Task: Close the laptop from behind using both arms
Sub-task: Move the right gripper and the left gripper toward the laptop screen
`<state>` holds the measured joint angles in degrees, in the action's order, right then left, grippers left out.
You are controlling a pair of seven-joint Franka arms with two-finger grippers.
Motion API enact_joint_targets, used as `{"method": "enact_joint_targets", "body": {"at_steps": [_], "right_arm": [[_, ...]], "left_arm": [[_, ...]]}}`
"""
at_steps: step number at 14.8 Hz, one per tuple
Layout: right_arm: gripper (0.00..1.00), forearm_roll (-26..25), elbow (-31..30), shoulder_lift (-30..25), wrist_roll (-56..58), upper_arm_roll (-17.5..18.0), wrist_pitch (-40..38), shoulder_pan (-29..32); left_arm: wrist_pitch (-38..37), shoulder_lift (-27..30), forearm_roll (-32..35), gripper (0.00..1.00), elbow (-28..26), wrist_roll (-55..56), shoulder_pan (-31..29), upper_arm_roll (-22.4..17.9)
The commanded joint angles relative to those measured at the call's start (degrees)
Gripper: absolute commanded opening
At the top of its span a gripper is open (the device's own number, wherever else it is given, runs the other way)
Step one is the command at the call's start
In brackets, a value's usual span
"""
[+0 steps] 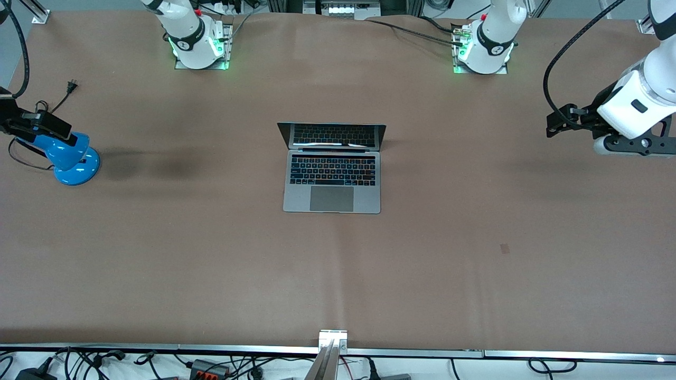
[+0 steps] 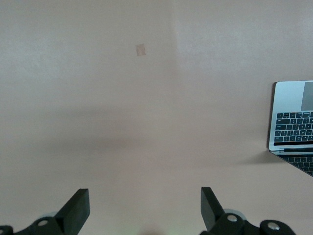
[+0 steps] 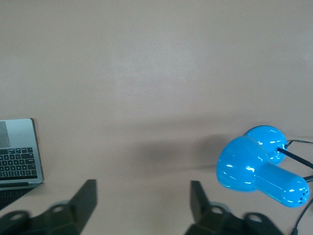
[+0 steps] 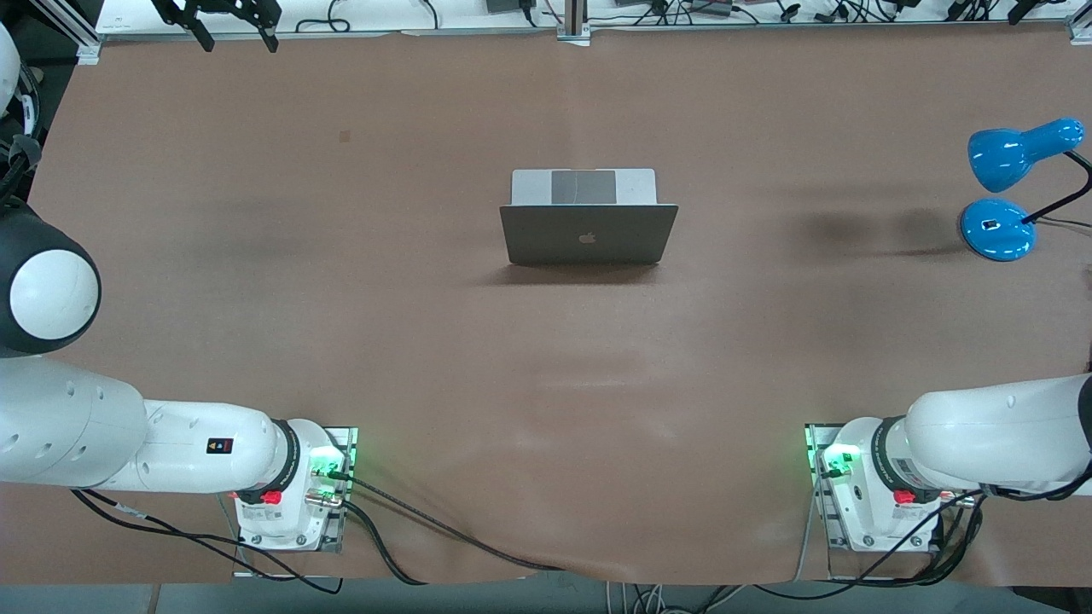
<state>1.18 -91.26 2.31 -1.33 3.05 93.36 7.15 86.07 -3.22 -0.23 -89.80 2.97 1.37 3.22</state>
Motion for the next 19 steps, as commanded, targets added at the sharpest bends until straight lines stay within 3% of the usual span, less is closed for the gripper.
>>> {"method": "enact_joint_targets", "body": {"at_steps": [1, 2, 4, 5, 8, 9, 10, 13, 16, 19], "right_arm": [[0.15, 0.9, 1.0, 0.2, 1.1, 0.5, -1.2, 0.3], [0.14, 1.0, 0.8, 0.3, 1.2, 0.5, -1.2, 0.2], [0.00, 1.9, 0.4, 0.3, 0.8, 0.8, -1.7, -0.4], [0.00, 2.1, 0.5, 0.4, 0.6, 1.1, -2.7, -0.7], [0.00, 4.4, -0.1, 1.8, 0.3, 1.4, -3.1, -2.8], [0.00, 4.9, -0.1, 2.8, 0.4, 1.6, -3.0, -3.5], [0.00, 5.8, -0.1, 3.9, 0.4, 1.6, -3.0, -4.4], [0.00, 7.9, -2.7, 5.0, 0.3, 1.6, -2.6, -8.2], [0.00, 14.7, -9.3, 3.5, -1.7, 1.5, -0.7, -8.6], [0.00, 15.5, -17.8, -1.3, -3.2, 1.6, 4.0, -9.8]], "left_arm": [[-0.9, -2.3, -0.8, 1.00, 2.3, -1.0, -0.1, 0.1], [-1.0, -3.7, -0.3, 1.00, 4.2, -1.0, 0.0, 0.1], [-1.2, -5.6, -0.1, 1.00, 5.2, -2.1, 0.0, 0.1], [-1.3, -6.3, 0.0, 0.88, 5.5, -2.2, 0.3, 0.2], [-3.1, -6.8, -0.6, 0.21, 6.0, -2.4, -0.1, 0.6], [-4.5, -6.9, -0.7, 0.07, 6.0, -2.6, 0.0, 0.6], [-5.5, -7.0, -0.9, 0.01, 5.7, -2.7, 0.0, 0.6], [-7.8, -7.0, -1.4, 0.01, 4.9, -2.6, 0.7, 1.0], [-8.7, -6.4, -8.4, 0.01, 1.2, -2.5, 0.3, 1.7], [-7.8, -4.8, -14.1, 0.01, -6.0, -2.2, 0.3, 4.5]]}}
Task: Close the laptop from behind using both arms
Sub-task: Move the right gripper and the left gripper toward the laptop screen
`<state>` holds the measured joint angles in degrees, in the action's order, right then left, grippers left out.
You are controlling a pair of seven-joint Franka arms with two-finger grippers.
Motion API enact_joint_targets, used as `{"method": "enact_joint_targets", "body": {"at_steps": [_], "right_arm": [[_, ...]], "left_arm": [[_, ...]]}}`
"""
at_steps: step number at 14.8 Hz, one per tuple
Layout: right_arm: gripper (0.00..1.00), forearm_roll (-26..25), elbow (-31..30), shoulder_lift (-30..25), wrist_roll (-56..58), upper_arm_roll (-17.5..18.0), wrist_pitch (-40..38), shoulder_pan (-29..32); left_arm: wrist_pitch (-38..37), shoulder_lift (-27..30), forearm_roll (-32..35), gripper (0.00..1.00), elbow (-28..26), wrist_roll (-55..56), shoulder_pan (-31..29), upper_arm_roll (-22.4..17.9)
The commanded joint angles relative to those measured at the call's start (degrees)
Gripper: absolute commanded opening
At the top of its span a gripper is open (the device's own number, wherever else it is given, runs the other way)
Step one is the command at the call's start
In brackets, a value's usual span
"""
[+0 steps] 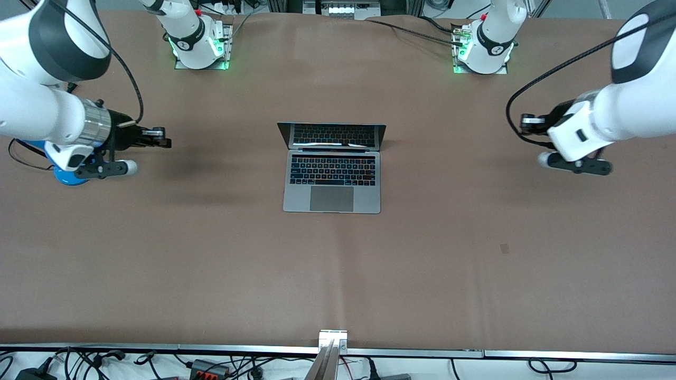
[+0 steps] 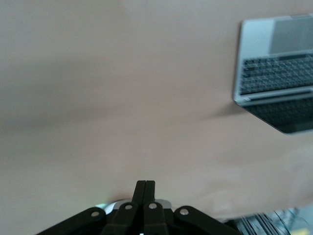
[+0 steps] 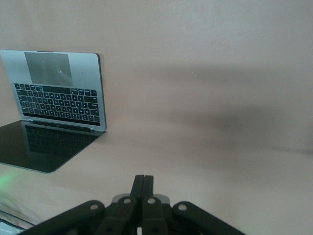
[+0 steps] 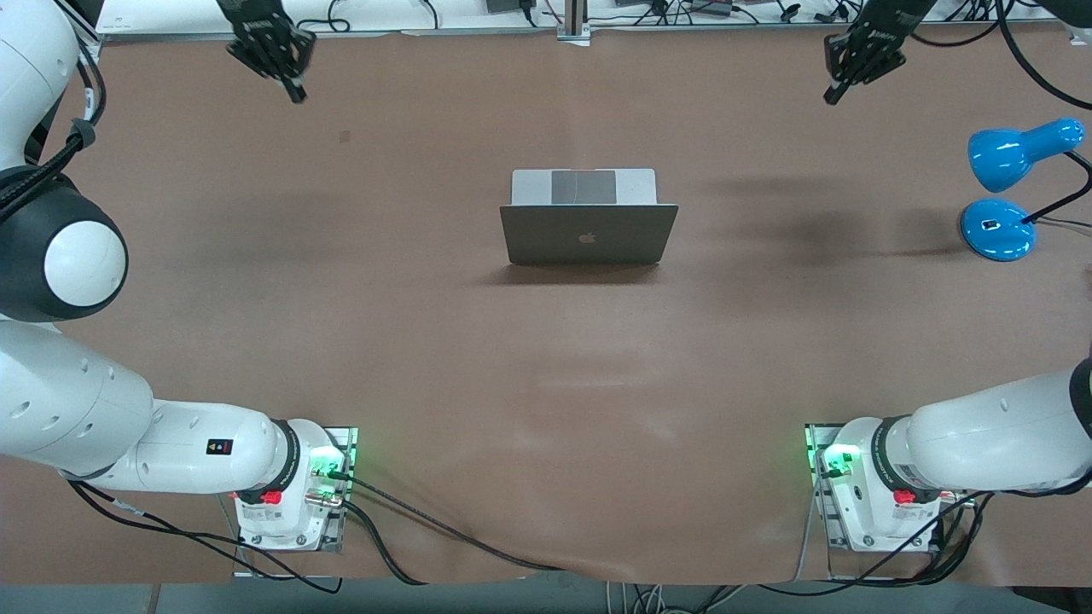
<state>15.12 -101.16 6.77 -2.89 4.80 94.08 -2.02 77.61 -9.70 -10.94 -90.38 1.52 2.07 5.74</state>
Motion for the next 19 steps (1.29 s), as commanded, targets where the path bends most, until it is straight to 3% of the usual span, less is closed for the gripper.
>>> {"method": "enact_joint_targets", "body": {"at_steps": [1, 4, 6, 8, 11, 14, 16, 19], "right_arm": [[0.00, 1.8, -10.6, -7.1, -1.7, -0.1, 4.8, -1.1], [0.00, 6.6, -20.0, -12.4, -1.8, -0.1, 9.0, -2.4], [0.00, 9.7, -27.1, -17.3, -1.7, -0.1, 10.9, -2.8], [0.00, 9.8, -29.8, -19.4, -1.8, -0.1, 10.8, -4.6], [0.00, 13.7, -34.0, -21.3, -1.9, -0.1, 11.8, -8.2], [0.00, 14.8, -38.0, -22.6, -7.2, -0.1, 18.7, -14.3], [0.00, 15.0, -38.9, -20.8, -13.2, -0.1, 24.8, -20.1], [0.00, 15.1, -38.9, -17.0, -16.5, -0.1, 30.4, -24.1]], "left_arm": [[1.8, 2.8, -6.6, 0.01, -8.2, -0.7, -0.4, 2.4], [9.1, 9.2, -17.9, 0.01, -20.7, -1.3, -0.3, 2.6], [13.3, 13.1, -21.2, 0.01, -27.5, -1.3, -0.7, 7.1], [16.7, 14.9, -25.0, 0.01, -31.6, -1.4, -0.7, 10.2], [19.1, 15.2, -31.5, 0.01, -34.8, -6.0, -0.7, 12.6], [24.4, 15.9, -36.2, 0.01, -39.4, -8.7, -0.3, 13.3], [27.2, 15.9, -38.4, 0.01, -40.1, -8.7, -0.5, 17.1], [35.4, 16.0, -42.0, 0.01, -43.0, -8.9, -0.4, 22.3]]}}
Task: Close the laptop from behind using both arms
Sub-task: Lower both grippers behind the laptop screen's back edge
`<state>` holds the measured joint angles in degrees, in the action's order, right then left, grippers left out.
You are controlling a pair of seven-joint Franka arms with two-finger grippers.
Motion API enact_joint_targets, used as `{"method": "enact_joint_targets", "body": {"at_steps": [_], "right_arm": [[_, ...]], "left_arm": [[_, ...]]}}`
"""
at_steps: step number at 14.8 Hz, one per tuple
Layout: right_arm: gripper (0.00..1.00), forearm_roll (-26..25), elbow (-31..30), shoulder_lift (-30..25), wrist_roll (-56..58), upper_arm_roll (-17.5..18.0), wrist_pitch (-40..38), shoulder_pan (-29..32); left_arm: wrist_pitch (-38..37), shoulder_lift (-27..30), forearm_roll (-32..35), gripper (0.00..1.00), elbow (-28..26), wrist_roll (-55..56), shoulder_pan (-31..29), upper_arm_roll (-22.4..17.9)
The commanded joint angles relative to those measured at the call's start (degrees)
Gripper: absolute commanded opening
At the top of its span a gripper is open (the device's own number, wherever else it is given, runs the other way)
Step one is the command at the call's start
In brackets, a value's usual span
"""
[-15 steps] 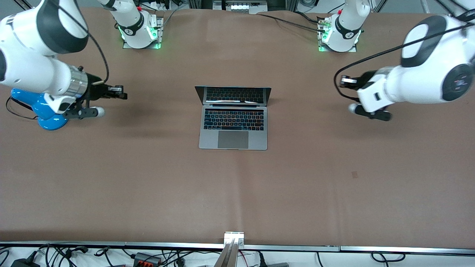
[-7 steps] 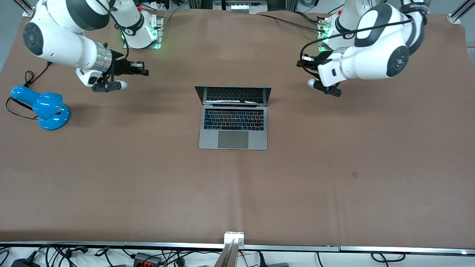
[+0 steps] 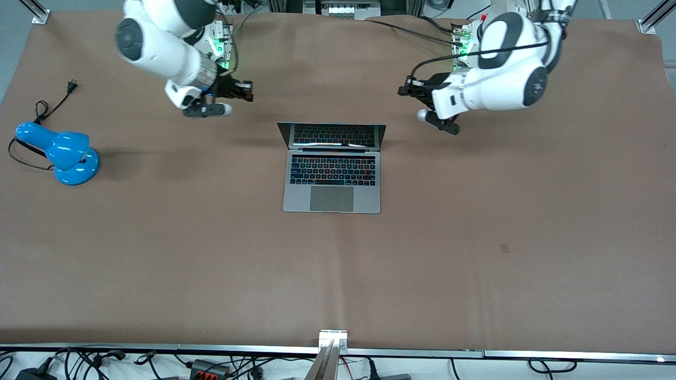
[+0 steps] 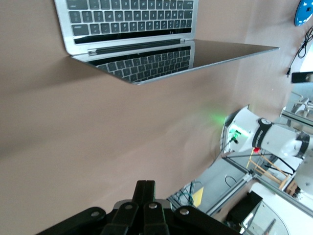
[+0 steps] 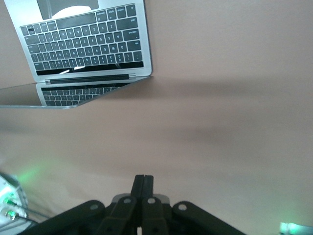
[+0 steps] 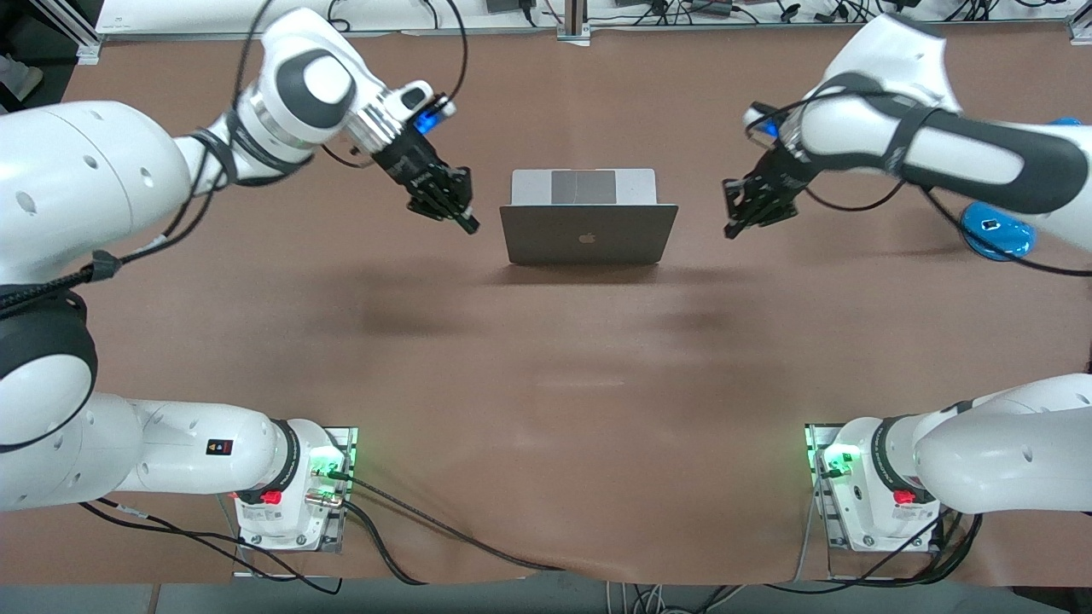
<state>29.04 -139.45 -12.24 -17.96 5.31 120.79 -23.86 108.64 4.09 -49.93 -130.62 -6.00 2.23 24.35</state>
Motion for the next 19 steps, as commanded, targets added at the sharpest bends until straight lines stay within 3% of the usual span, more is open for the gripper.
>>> {"method": "enact_joint_targets", "body": {"at_steps": [1, 3, 6, 11, 15, 19], "right_arm": [[0.00, 2.1, -0.6, 3.5, -2.0, -0.6, 5.5, -2.9], [0.00, 4.8, -0.3, 6.0, -2.1, -0.6, 9.0, -5.2], [0.00, 4.9, 0.8, 9.8, -2.0, -0.6, 12.2, -5.6], [0.00, 5.4, 3.3, 15.0, -2.1, -0.6, 16.7, -7.6], [0.00, 6.1, 5.4, 17.2, -3.8, -0.6, 17.9, -9.2], [0.00, 5.9, 8.4, 18.6, -4.1, -0.7, 17.8, -9.1]], "left_arm": [[6.6, 2.2, -3.2, 0.01, -3.1, -1.4, -0.7, 5.3], [9.4, 2.0, -4.4, 0.01, -4.2, -1.5, -0.4, 6.7], [13.0, 1.4, -4.6, 0.01, -5.0, -2.5, -0.5, 9.3], [23.7, -5.7, -4.6, 0.01, -4.6, -2.5, -0.3, 11.0], [25.7, -7.7, -4.6, 0.01, -4.1, -3.0, -0.4, 10.9], [26.4, -11.2, -4.4, 0.01, -0.3, -4.4, -1.2, 10.5]]}}
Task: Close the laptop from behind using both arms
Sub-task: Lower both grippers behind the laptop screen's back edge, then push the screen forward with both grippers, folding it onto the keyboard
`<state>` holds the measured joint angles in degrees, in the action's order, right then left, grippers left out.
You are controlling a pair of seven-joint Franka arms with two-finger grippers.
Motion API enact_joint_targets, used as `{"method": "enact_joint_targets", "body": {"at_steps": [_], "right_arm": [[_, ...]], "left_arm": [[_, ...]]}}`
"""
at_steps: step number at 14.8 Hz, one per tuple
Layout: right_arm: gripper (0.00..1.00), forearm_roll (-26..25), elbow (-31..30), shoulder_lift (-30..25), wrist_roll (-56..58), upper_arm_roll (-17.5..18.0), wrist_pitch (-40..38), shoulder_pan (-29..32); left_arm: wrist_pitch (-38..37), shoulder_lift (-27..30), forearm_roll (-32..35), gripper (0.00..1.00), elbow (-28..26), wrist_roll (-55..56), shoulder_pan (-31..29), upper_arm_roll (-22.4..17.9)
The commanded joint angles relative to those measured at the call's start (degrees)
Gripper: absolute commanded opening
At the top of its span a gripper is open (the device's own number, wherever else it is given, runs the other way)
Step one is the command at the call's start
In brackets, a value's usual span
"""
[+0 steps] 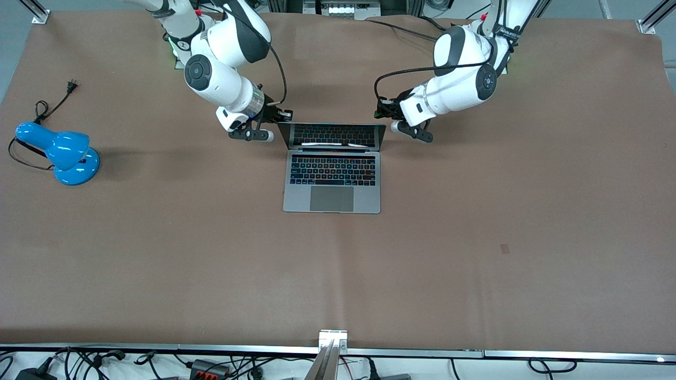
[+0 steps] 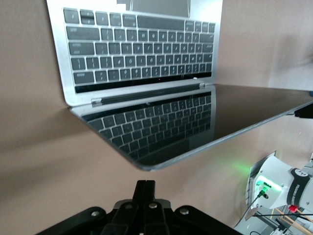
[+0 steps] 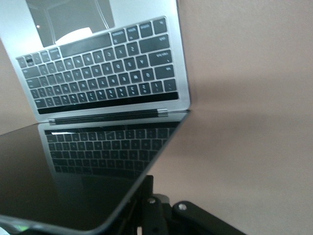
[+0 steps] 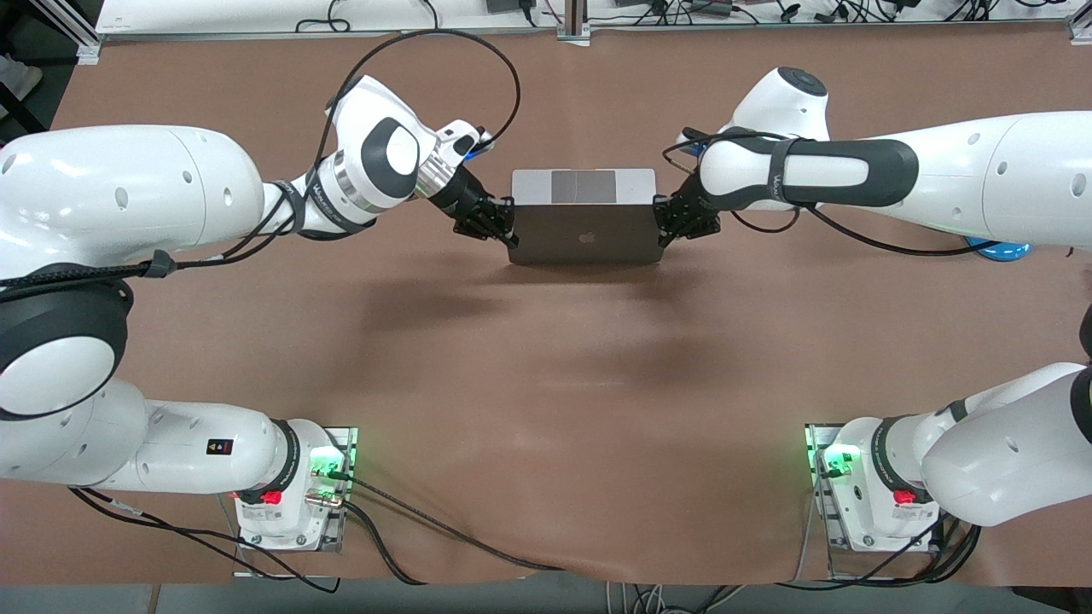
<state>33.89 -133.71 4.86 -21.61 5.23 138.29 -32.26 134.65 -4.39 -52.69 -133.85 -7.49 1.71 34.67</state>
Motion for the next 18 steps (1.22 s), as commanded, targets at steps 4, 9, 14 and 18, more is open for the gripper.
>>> {"method": "enact_joint_targets", "body": {"at_steps": [4, 9, 14, 18], "right_arm": [[0.00, 1.2, 7.8, 6.5, -0.6, -0.7, 0.3, -0.6], [0.00, 1.1, 11.7, 10.7, -0.6, -0.7, 0.8, -0.4], [0.00, 1.1, 14.8, 14.7, -0.6, -0.8, 1.7, 0.0], [0.00, 0.9, 19.3, 19.5, -0.4, -1.0, 1.7, 0.4]], "left_arm": [[1.7, -6.6, -1.5, 0.01, 6.9, -3.7, -1.3, 0.0], [4.9, -11.0, -1.4, 0.01, 9.5, -7.1, -1.6, 0.0], [6.7, -15.0, -1.0, 0.01, 12.3, -7.7, -2.5, -0.1], [7.8, -20.2, -1.0, 0.01, 15.9, -11.8, -4.3, -0.2]]}}
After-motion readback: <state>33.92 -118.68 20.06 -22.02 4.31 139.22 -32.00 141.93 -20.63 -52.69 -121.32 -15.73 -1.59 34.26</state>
